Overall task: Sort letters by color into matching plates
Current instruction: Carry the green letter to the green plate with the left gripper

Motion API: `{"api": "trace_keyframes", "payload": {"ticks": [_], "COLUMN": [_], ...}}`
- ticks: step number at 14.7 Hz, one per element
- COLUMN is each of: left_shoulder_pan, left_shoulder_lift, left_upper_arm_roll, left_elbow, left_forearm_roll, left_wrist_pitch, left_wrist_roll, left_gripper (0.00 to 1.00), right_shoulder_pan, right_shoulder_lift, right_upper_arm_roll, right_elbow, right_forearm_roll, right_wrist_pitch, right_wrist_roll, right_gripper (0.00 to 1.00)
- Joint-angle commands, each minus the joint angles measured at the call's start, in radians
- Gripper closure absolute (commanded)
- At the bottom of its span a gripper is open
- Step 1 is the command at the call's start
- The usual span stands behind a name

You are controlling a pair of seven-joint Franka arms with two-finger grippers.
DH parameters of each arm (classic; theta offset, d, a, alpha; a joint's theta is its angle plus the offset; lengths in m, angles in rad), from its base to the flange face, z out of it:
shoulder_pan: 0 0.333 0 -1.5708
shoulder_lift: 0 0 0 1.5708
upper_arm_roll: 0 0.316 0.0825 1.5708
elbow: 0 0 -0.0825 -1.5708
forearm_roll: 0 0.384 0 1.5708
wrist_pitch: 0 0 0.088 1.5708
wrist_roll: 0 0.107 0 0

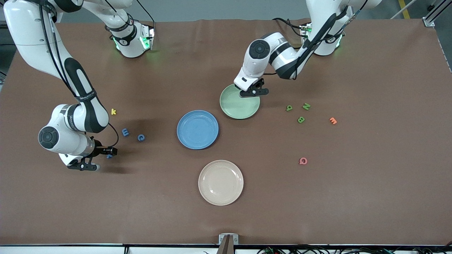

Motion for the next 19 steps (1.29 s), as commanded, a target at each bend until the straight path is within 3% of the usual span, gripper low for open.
{"api": "trace_keyframes", "payload": {"ticks": [1, 3, 14, 15, 17, 19], "left_shoulder_pan": [-0.003, -0.026, -0.067, -0.067, -0.066, -0.061], "left_shoulder_lift": [0.102, 0.134, 0.131, 0.13, 0.13, 0.124], "left_upper_arm_roll": [0.002, 0.002, -0.004, -0.004, -0.004, -0.004], "left_elbow": [0.065, 0.083, 0.092, 0.089, 0.088, 0.091], "left_forearm_roll": [0.157, 0.207, 0.196, 0.196, 0.196, 0.196], "left_wrist_pitch": [0.001, 0.001, 0.001, 0.0, 0.0, -0.002], "left_wrist_roll": [-0.143, -0.205, -0.253, -0.253, -0.251, -0.251], "left_gripper": [0.78, 0.78, 0.73, 0.62, 0.14, 0.05], "right_shoulder_pan": [-0.004, -0.003, -0.006, -0.006, -0.006, -0.003], "right_shoulder_lift": [0.017, 0.019, 0.036, 0.036, 0.037, 0.04], "right_upper_arm_roll": [-0.001, -0.001, -0.001, -0.002, -0.002, -0.002], "right_elbow": [0.022, 0.023, 0.017, 0.016, 0.011, 0.012], "right_forearm_roll": [0.006, 0.003, -0.005, -0.005, -0.005, -0.007], "right_wrist_pitch": [0.015, 0.025, 0.045, 0.046, 0.046, 0.046], "right_wrist_roll": [-0.001, -0.002, -0.005, -0.005, -0.007, -0.007], "right_gripper": [0.37, 0.38, 0.4, 0.4, 0.41, 0.41]}}
